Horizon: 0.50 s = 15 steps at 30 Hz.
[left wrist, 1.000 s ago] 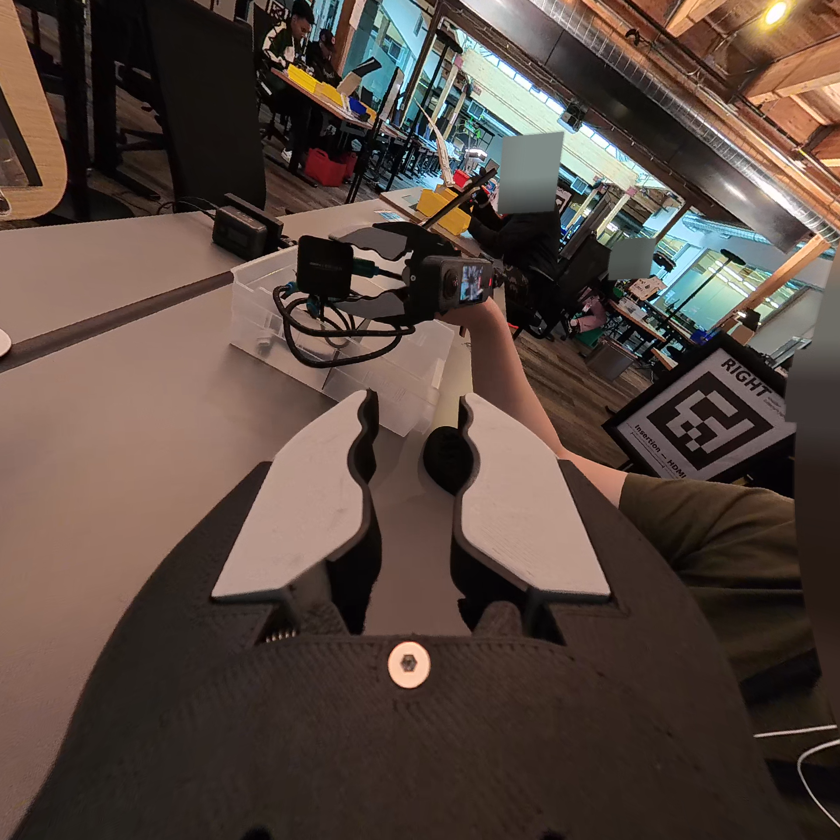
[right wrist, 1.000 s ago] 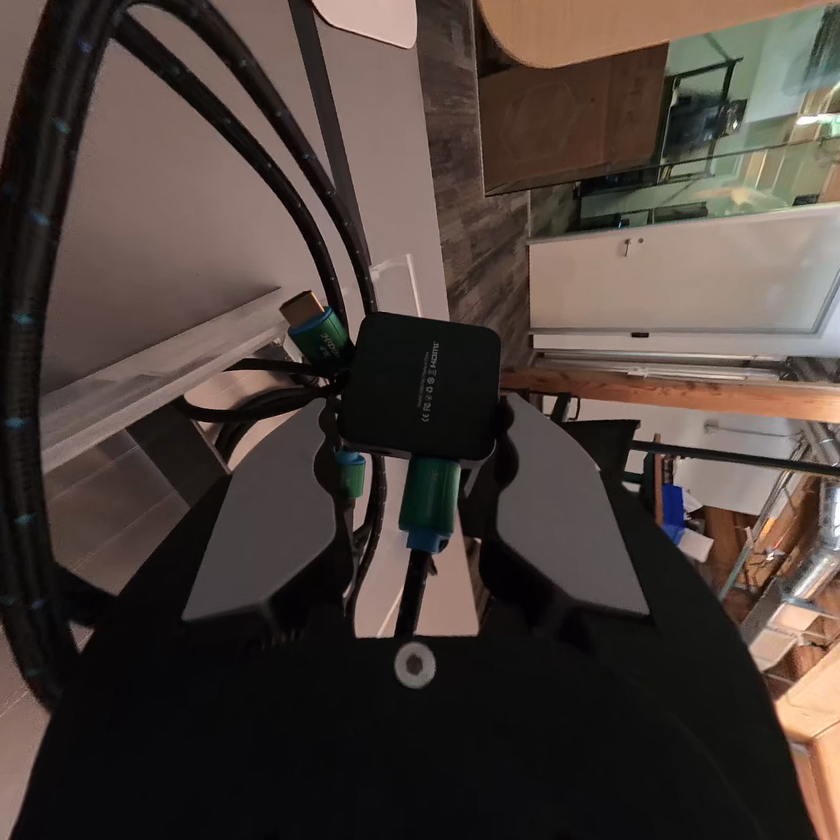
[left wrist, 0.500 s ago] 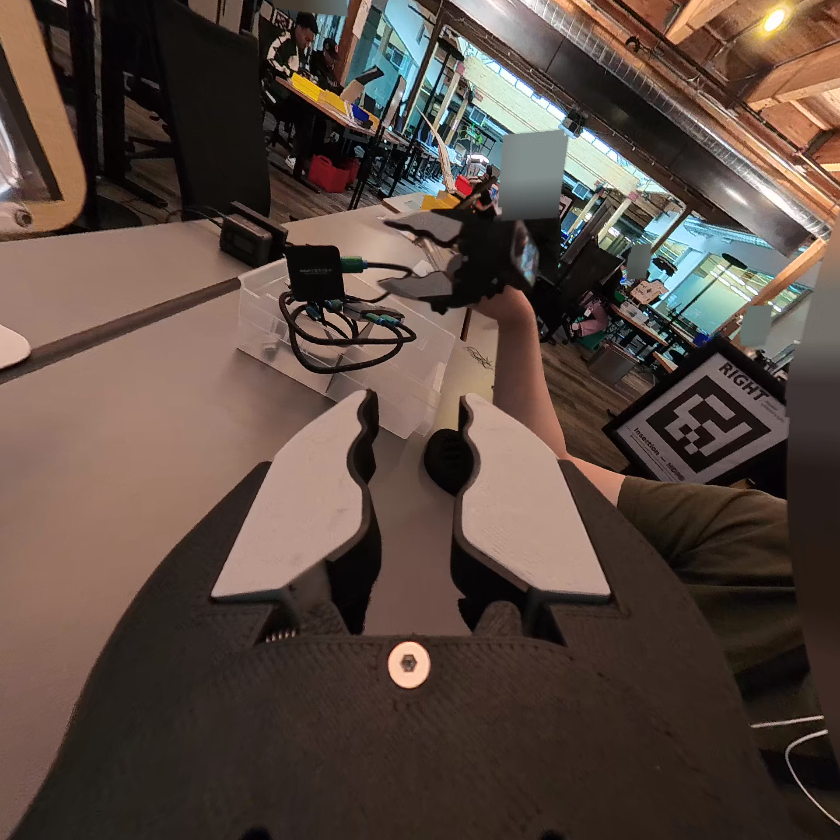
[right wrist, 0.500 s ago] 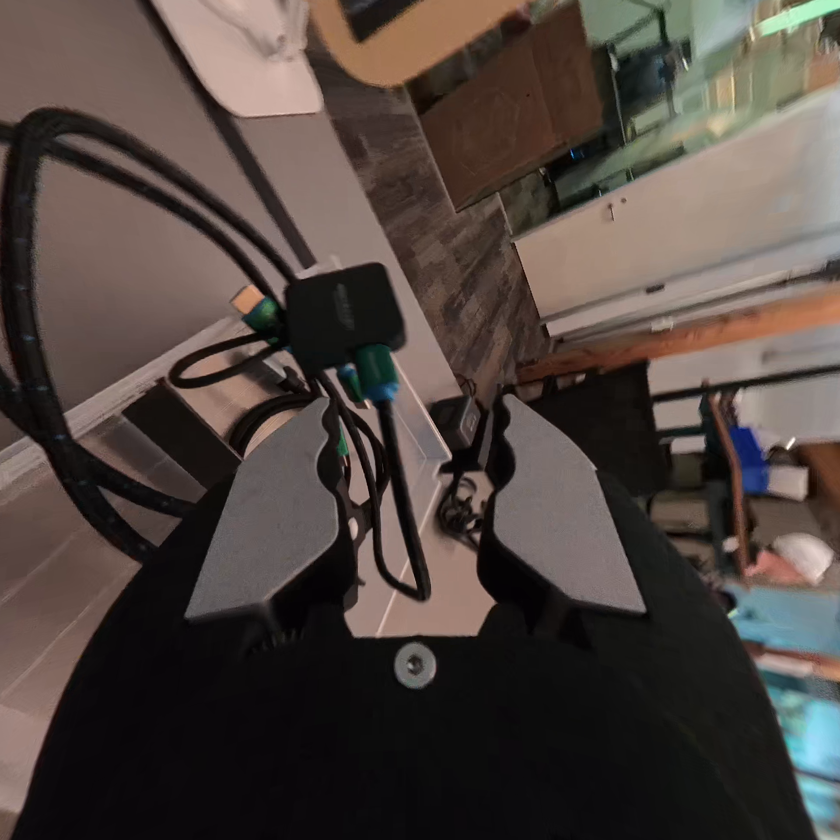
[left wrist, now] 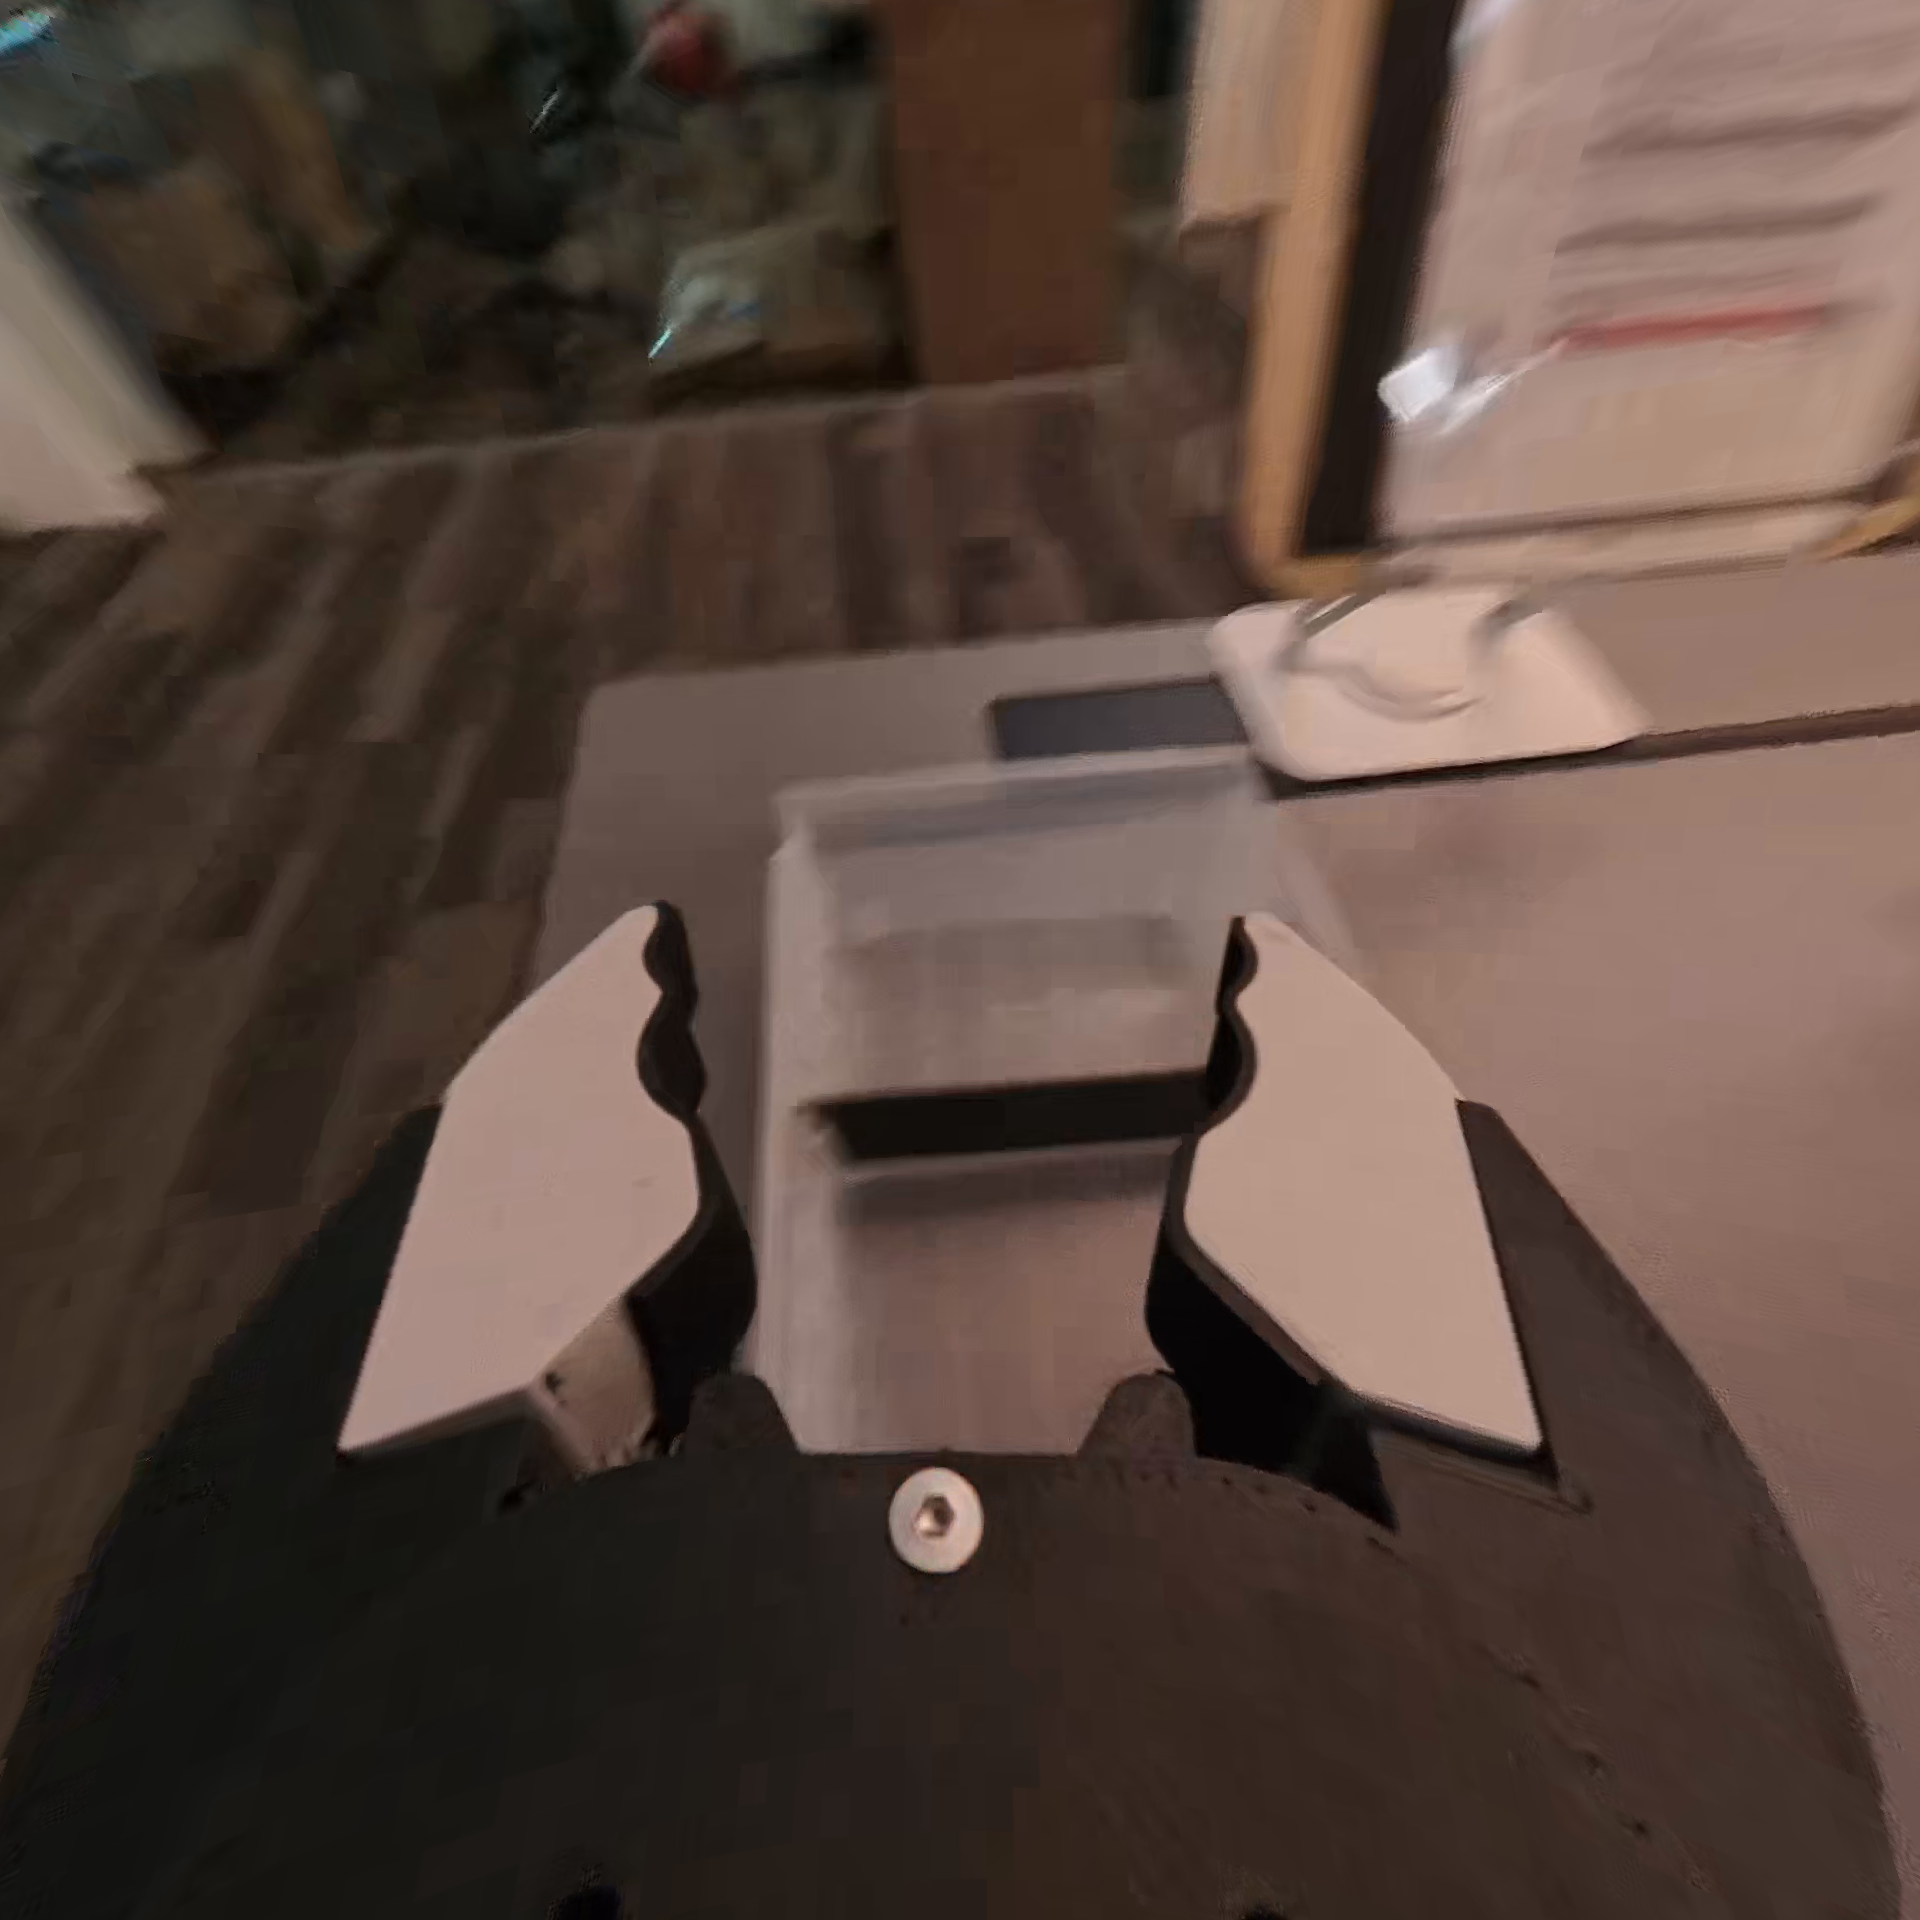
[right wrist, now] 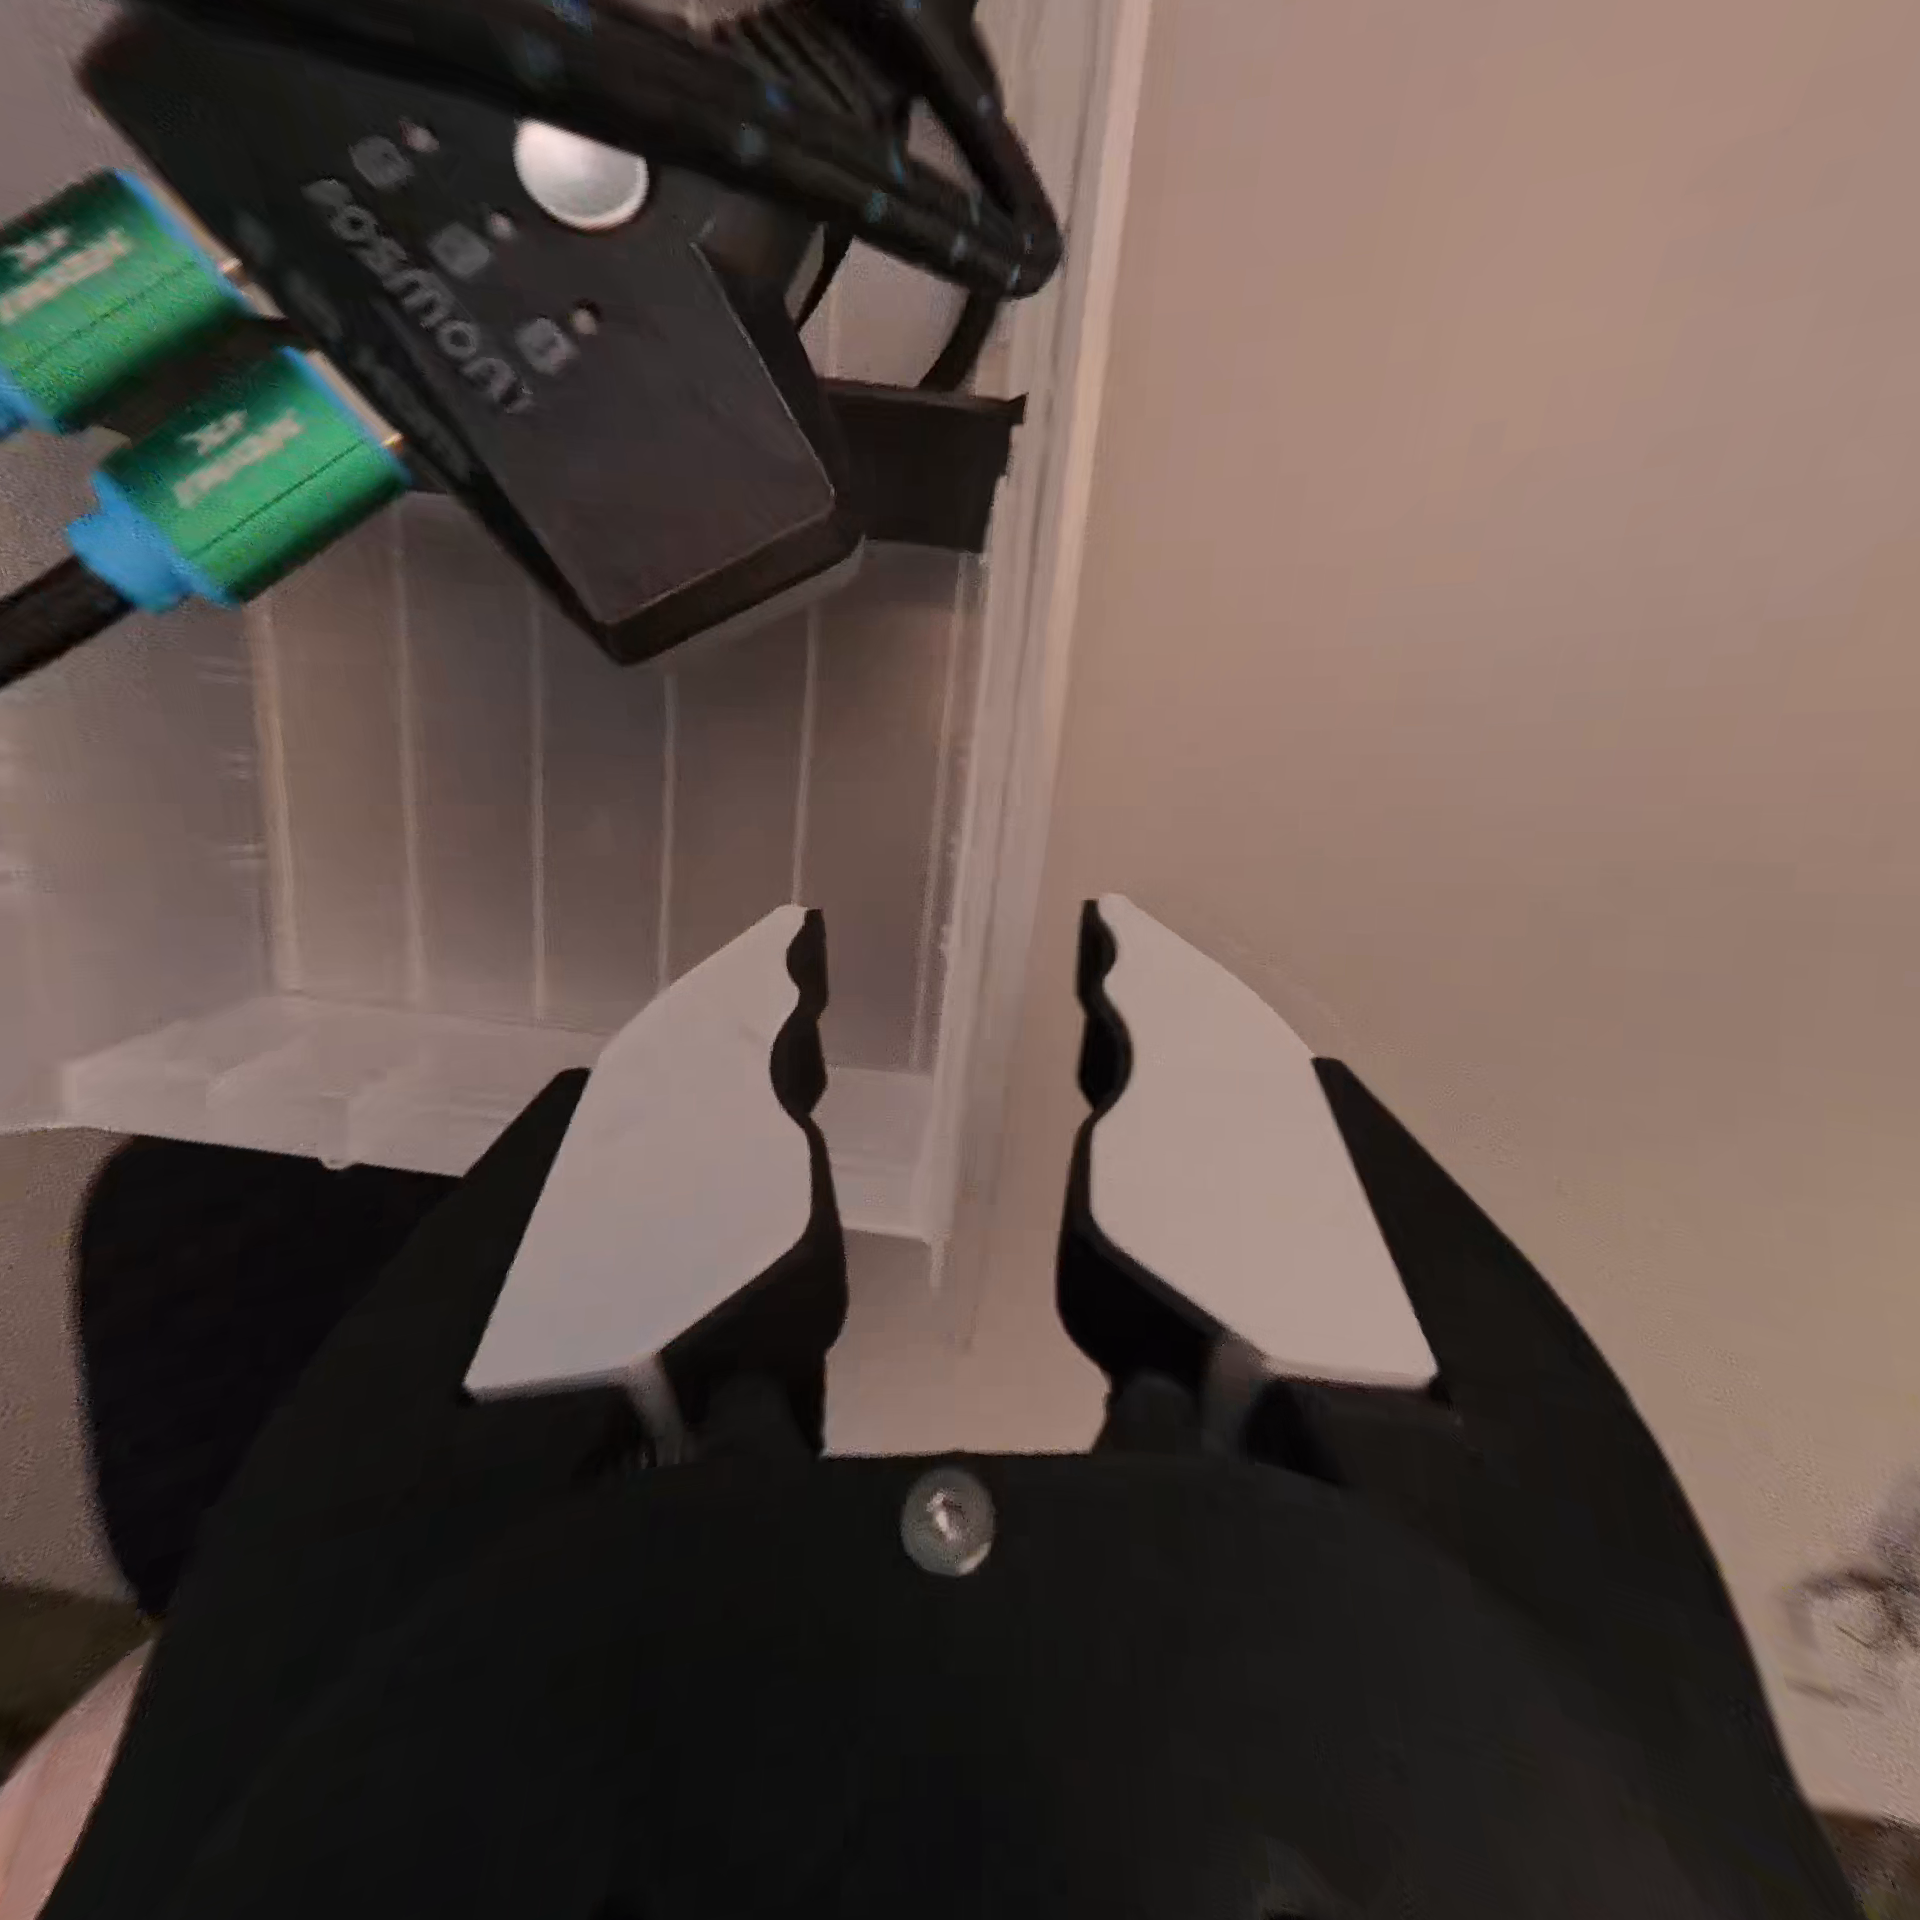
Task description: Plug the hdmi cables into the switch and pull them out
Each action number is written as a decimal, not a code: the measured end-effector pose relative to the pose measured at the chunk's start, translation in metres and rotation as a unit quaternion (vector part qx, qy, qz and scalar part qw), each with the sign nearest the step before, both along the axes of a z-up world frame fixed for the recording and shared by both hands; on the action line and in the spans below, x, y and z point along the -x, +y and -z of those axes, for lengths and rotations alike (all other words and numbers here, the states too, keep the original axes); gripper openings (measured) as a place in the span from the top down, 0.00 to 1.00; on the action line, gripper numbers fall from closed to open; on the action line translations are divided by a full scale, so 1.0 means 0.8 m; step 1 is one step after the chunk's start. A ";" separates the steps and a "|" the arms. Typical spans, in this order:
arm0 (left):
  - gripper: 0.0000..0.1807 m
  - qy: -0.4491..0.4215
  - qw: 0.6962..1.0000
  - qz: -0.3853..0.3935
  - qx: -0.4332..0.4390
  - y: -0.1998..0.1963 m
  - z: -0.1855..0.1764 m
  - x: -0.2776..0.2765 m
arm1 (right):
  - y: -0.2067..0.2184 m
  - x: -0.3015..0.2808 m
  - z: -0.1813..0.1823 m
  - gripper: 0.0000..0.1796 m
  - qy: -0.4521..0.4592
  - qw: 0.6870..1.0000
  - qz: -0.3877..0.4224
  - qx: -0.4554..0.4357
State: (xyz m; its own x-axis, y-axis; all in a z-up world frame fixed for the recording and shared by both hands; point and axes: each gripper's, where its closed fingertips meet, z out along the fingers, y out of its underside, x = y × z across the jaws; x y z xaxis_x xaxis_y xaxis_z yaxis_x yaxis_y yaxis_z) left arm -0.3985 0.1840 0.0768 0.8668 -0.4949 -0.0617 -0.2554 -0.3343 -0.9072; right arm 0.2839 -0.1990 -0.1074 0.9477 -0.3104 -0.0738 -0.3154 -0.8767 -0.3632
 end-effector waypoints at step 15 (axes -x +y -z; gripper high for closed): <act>0.67 0.077 0.916 -0.011 0.393 -0.015 0.219 0.082 | 0.005 0.048 0.038 0.95 0.072 0.991 -0.043 0.108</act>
